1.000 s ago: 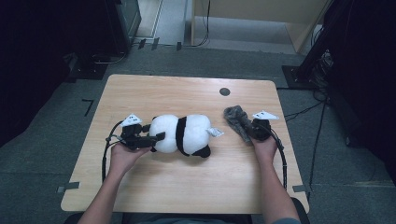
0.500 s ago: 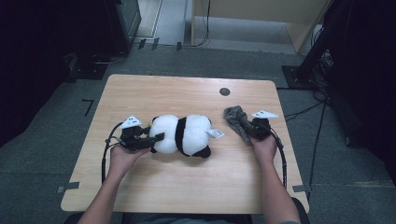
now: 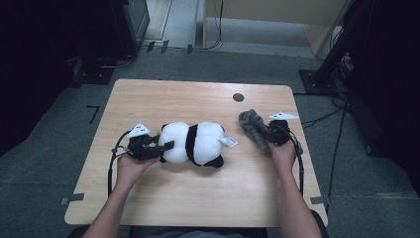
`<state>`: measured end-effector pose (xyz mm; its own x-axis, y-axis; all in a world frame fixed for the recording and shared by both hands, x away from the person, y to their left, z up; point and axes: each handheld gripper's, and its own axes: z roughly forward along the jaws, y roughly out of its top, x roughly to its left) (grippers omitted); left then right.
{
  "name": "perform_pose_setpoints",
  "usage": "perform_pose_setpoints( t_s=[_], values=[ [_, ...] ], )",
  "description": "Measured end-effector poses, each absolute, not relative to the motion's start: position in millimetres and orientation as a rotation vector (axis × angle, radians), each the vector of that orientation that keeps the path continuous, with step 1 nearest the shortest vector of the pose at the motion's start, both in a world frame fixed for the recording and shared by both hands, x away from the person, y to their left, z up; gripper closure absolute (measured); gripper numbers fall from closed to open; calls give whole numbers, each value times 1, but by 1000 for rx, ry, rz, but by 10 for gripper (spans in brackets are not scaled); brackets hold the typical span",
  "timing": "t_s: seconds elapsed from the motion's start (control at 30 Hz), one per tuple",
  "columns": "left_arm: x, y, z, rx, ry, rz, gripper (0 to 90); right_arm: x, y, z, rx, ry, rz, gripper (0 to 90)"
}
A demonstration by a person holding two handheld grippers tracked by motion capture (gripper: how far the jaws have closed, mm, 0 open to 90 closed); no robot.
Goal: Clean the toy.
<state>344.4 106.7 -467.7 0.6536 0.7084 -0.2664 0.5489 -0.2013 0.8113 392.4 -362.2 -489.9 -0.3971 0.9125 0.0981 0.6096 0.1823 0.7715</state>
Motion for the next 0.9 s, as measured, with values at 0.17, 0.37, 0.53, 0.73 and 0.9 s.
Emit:
perform_pose_setpoints(
  t_s=[0.17,0.37,0.53,0.73,0.9],
  values=[
    [344,107,-467,1880,995,203,441,390,-358,-479,1439,2083,1105,788],
    [343,106,-467,1882,997,210,444,384,-349,-463,1409,2087,1136,789],
    [342,106,-467,1880,996,216,444,380,-334,-453,1344,2131,1099,788],
    [342,105,-467,1871,1004,224,464,382,-320,-442,1324,2183,1118,787],
    [341,105,-466,1871,1017,219,470,383,-315,-427,1304,2222,1110,788]
  ],
)
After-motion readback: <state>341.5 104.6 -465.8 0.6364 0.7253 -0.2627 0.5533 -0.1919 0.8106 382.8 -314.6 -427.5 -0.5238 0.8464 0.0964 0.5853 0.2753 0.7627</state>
